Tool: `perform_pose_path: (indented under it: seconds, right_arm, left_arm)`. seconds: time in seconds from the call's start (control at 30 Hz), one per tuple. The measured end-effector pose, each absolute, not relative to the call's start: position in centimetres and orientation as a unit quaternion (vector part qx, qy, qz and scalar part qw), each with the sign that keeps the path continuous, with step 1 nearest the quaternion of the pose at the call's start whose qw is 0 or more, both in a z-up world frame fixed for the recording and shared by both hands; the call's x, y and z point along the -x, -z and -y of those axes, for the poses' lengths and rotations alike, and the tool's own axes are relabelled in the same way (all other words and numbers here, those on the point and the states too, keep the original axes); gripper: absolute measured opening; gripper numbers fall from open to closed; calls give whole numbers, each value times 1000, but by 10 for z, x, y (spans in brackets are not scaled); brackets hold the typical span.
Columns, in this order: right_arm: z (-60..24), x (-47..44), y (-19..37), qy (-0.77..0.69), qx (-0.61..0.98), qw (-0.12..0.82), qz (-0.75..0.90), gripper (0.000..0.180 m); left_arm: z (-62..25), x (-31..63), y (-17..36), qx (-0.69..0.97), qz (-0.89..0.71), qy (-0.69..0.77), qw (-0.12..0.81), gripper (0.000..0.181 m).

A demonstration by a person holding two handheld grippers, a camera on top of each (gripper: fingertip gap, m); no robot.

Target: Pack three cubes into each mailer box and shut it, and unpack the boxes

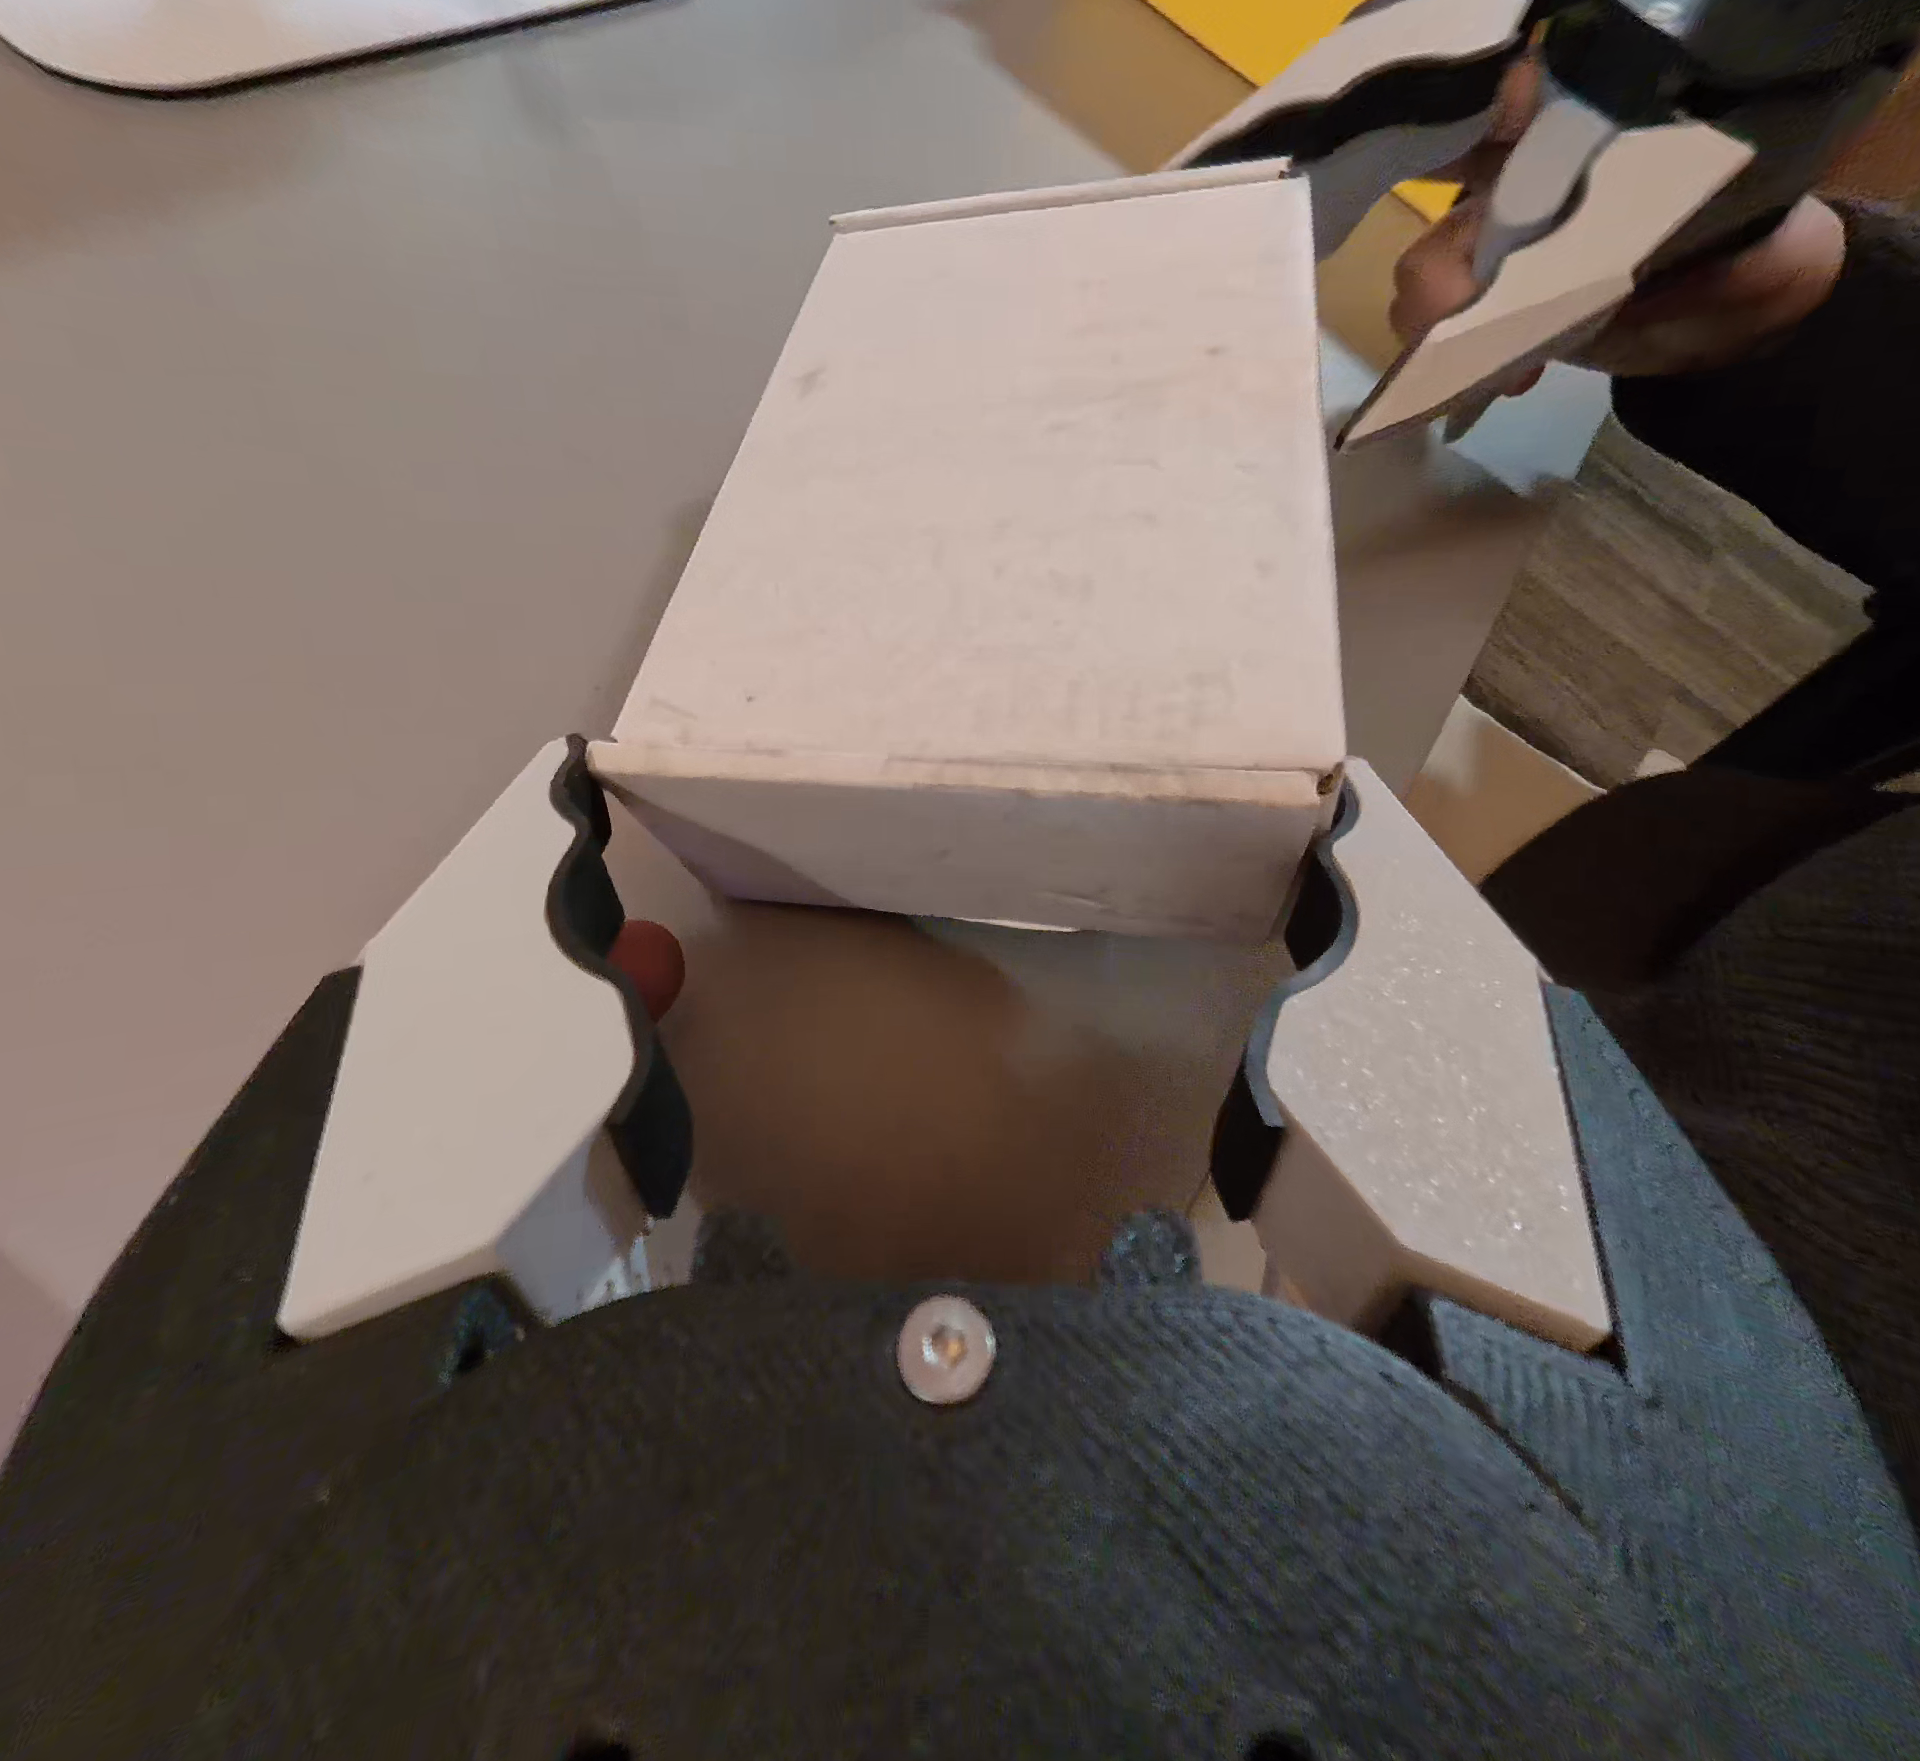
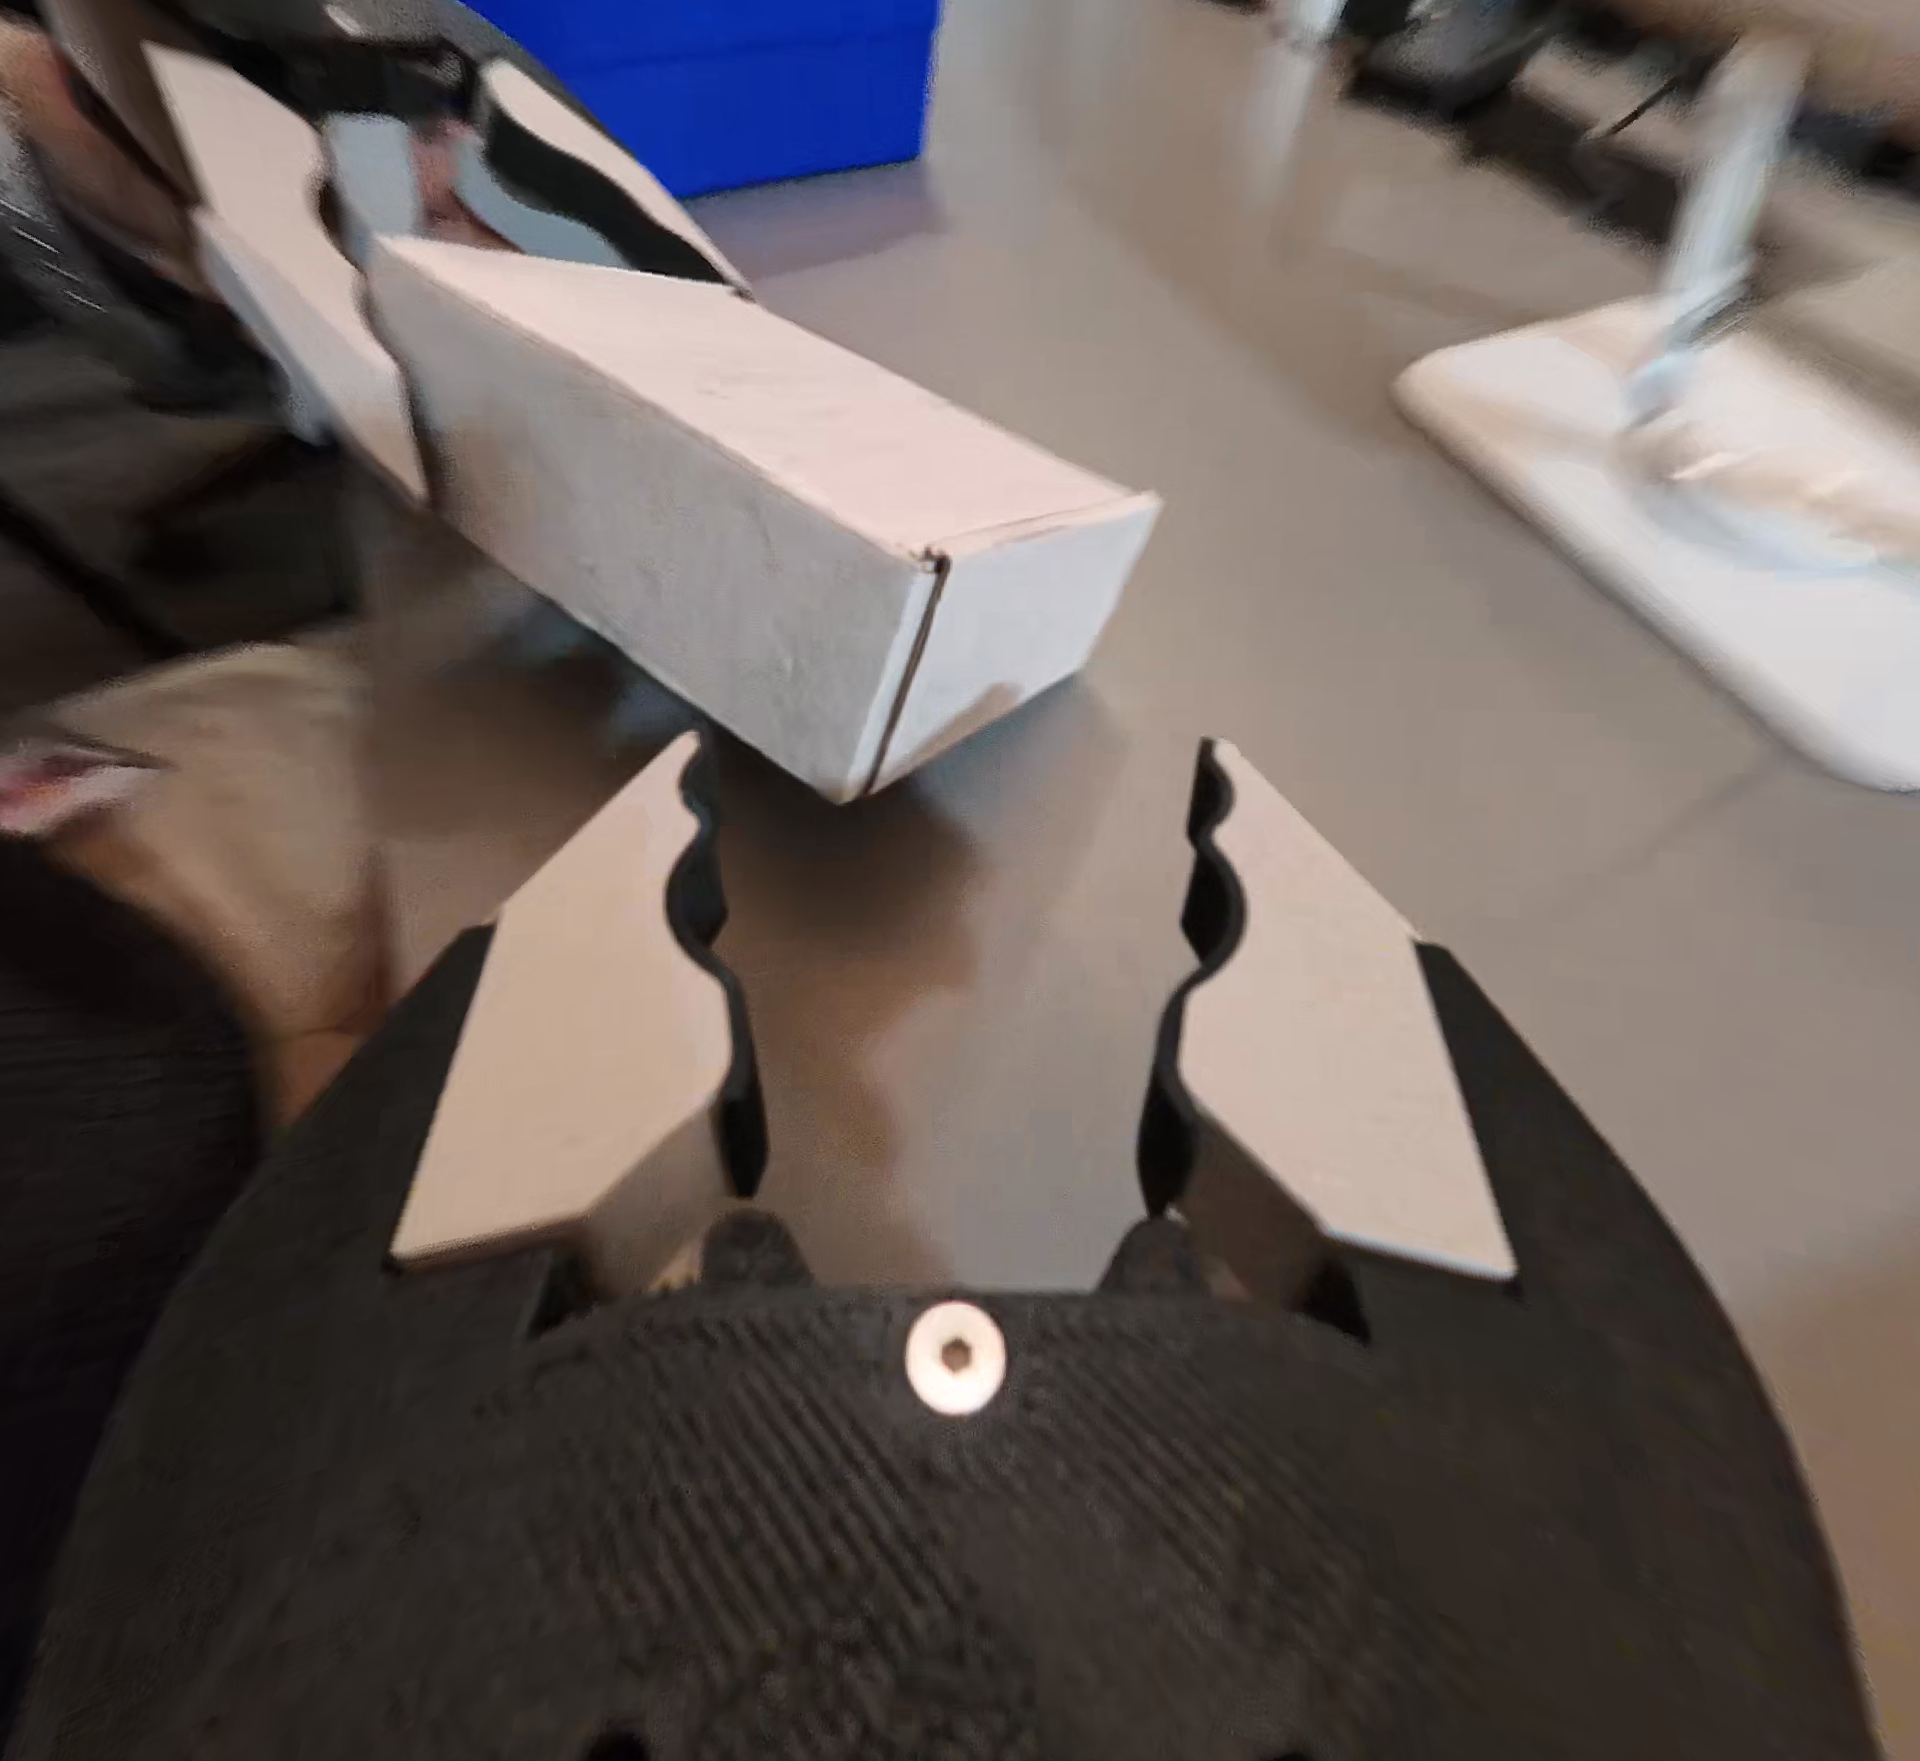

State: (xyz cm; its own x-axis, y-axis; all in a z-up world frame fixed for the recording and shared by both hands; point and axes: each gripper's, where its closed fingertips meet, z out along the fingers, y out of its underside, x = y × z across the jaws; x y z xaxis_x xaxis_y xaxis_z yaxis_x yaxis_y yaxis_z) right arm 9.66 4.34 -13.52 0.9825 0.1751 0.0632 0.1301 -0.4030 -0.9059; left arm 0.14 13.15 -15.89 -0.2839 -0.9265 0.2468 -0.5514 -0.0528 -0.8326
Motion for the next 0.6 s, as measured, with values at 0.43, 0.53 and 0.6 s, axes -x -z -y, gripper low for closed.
perform_pose_path:
  seconds: [0.43, 0.53, 0.6]
  right_arm:
    - [-57, -48, 120, 489, 625, 443, 417, 81]
    - [-57, -61, 136, 496, 657, 397, 407, 73]
    - [-55, -69, 137, 498, 665, 386, 401, 65]
  left_arm:
    - [-114, -30, 138, 571, -634, 431, 293, 130]
    - [-97, -34, 139, 556, -651, 427, 291, 130]
    - [-80, -35, 141, 538, -668, 433, 277, 131]
